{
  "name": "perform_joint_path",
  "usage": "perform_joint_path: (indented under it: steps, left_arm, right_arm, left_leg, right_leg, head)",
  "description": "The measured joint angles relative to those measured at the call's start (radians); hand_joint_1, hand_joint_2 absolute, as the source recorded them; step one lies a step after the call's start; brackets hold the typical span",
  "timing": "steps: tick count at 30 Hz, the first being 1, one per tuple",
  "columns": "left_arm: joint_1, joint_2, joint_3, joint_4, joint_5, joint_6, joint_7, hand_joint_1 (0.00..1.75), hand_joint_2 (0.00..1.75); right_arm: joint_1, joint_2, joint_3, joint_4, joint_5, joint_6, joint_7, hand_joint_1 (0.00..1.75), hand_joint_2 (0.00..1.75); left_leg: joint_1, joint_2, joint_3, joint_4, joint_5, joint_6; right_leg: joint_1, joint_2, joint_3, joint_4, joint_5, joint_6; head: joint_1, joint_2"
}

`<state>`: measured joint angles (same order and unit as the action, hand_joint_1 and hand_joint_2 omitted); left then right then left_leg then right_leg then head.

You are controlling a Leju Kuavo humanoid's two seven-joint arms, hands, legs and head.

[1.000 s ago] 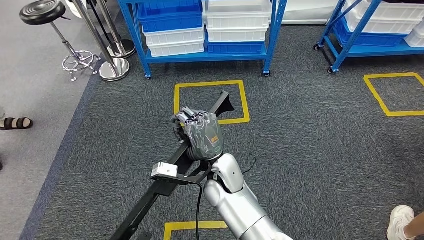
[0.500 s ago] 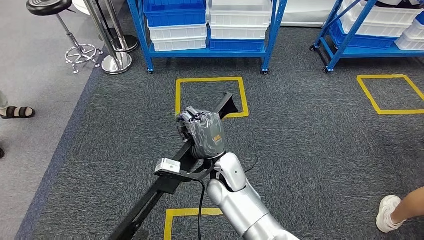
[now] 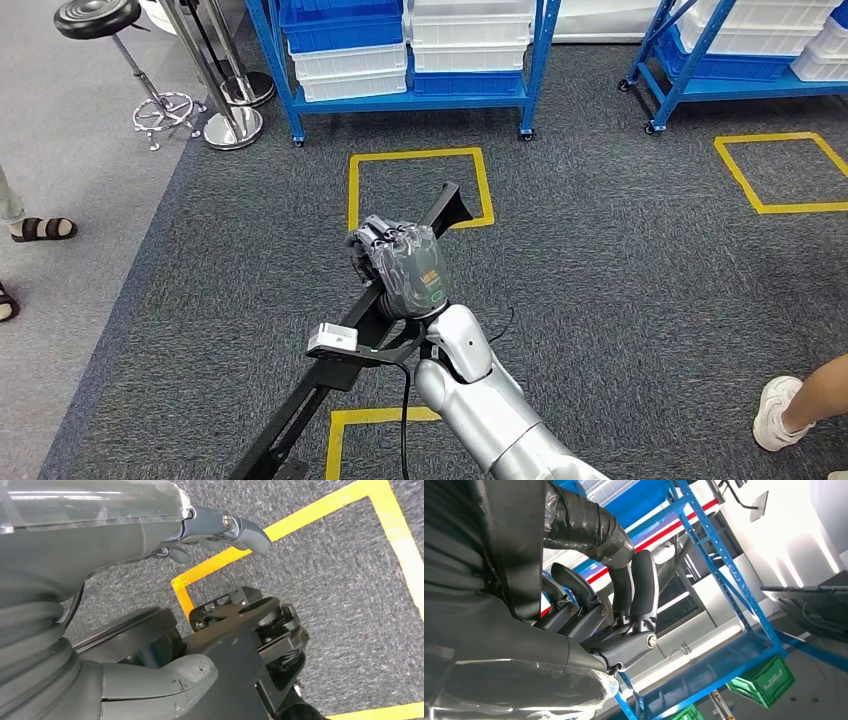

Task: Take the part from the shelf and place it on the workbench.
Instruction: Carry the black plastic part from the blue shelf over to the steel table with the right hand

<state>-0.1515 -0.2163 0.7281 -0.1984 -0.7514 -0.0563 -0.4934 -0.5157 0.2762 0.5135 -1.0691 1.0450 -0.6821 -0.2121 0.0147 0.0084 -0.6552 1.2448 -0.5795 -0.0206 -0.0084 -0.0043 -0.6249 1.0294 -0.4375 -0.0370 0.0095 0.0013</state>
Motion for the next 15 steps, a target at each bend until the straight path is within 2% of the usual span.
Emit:
perform_joint_path:
  steps: [2,3,4,6,7,8,9,10,12,13,14,15]
  left_arm:
    - [-0.001,0.0,0.0,0.0,0.0,-0.001,-0.005,0.0,1.75]
    - [-0.002,0.0,0.0,0.0,-0.001,-0.002,-0.008,0.0,1.75]
    - [-0.003,0.0,0.0,0.0,-0.001,-0.003,-0.011,0.0,1.75]
    - [-0.003,0.0,-0.001,0.0,-0.002,-0.003,-0.015,0.0,1.75]
    - [-0.003,0.0,-0.001,0.0,-0.003,-0.003,-0.016,0.0,1.75]
    - [-0.003,0.0,-0.001,0.0,-0.003,-0.003,-0.017,0.0,1.75]
    - [-0.004,-0.001,-0.001,0.0,-0.004,-0.003,-0.018,0.0,1.75]
    - [-0.004,-0.001,-0.001,0.0,-0.005,-0.003,-0.019,0.0,1.75]
    - [-0.004,-0.001,-0.001,0.0,-0.007,-0.003,-0.023,0.0,1.75]
    - [-0.003,-0.001,-0.001,0.0,-0.008,-0.005,-0.027,0.0,1.75]
    - [-0.003,-0.001,-0.001,0.0,-0.009,-0.009,-0.033,0.0,1.75]
    - [-0.002,-0.001,-0.001,0.0,-0.01,-0.015,-0.041,0.0,1.75]
  right_arm:
    - [-0.001,0.0,0.001,0.0,0.0,0.0,0.0,1.75,1.75]
    - [-0.002,0.0,0.002,0.0,0.001,0.0,0.0,1.75,1.75]
    - [-0.003,0.0,0.002,0.0,0.002,0.0,0.0,1.75,1.75]
    - [-0.004,0.0,0.004,0.0,0.002,0.0,0.0,1.75,1.75]
    - [-0.005,0.0,0.004,-0.001,0.001,0.0,-0.001,1.75,1.75]
    - [-0.005,-0.001,0.004,-0.001,-0.003,0.0,-0.002,1.75,1.75]
    - [-0.006,-0.001,0.005,-0.001,-0.008,0.0,-0.002,1.75,1.75]
    - [-0.006,-0.003,0.005,-0.001,-0.014,0.0,-0.003,1.75,1.75]
    - [-0.005,-0.008,0.006,-0.001,-0.022,0.0,-0.004,1.75,1.75]
    - [-0.004,-0.011,0.006,-0.001,-0.023,0.0,-0.004,1.75,1.75]
    - [-0.003,-0.014,0.006,-0.001,-0.025,0.0,-0.004,1.75,1.75]
    - [-0.002,-0.016,0.006,-0.001,-0.026,0.0,-0.005,1.75,1.75]
  left_leg:
    - [0.0,0.0,0.077,-0.139,0.059,0.007]
    - [-0.003,0.0,0.106,-0.196,0.076,0.012]
    - [-0.005,-0.001,0.121,-0.23,0.083,0.017]
    - [-0.011,-0.002,0.121,-0.243,0.087,0.026]
    - [-0.008,-0.002,0.12,-0.246,0.093,0.033]
    - [-0.006,-0.001,0.12,-0.251,0.099,0.04]
    - [-0.003,0.0,0.119,-0.256,0.106,0.048]
    - [-0.001,0.002,0.118,-0.259,0.112,0.054]
    - [-0.002,0.003,0.108,-0.258,0.118,0.06]
    - [-0.003,0.003,0.103,-0.256,0.119,0.061]
    - [-0.003,0.002,0.1,-0.254,0.118,0.061]
    - [-0.003,0.001,0.098,-0.253,0.116,0.061]
  right_leg:
    - [0.0,0.0,-0.003,0.003,0.003,0.004]
    - [0.001,0.0,-0.004,0.004,0.005,0.008]
    - [0.002,0.0,-0.006,0.004,0.008,0.013]
    - [0.003,0.0,-0.009,0.002,0.016,0.026]
    - [0.003,0.0,-0.011,0.001,0.018,0.033]
    - [0.003,0.0,-0.014,0.006,0.012,0.038]
    - [0.003,0.001,-0.023,0.026,-0.006,0.043]
    - [0.003,0.002,-0.042,0.07,-0.037,0.047]
    - [0.002,0.003,-0.097,0.201,-0.109,0.052]
    - [0.001,0.003,-0.119,0.256,-0.13,0.054]
    - [0.001,0.003,-0.125,0.278,-0.131,0.055]
    - [0.001,0.003,-0.112,0.261,-0.114,0.054]
  head:
    - [0.0,0.0]
    - [0.0,0.0]
    - [0.0,0.0]
    - [0.0,0.0]
    - [0.0,0.0]
    - [0.0,0.0]
    - [0.0,0.0]
    - [0.0,0.0]
    - [0.0,0.0]
    - [0.0,0.0]
    - [0.0,0.0]
    - [0.0,0.0]
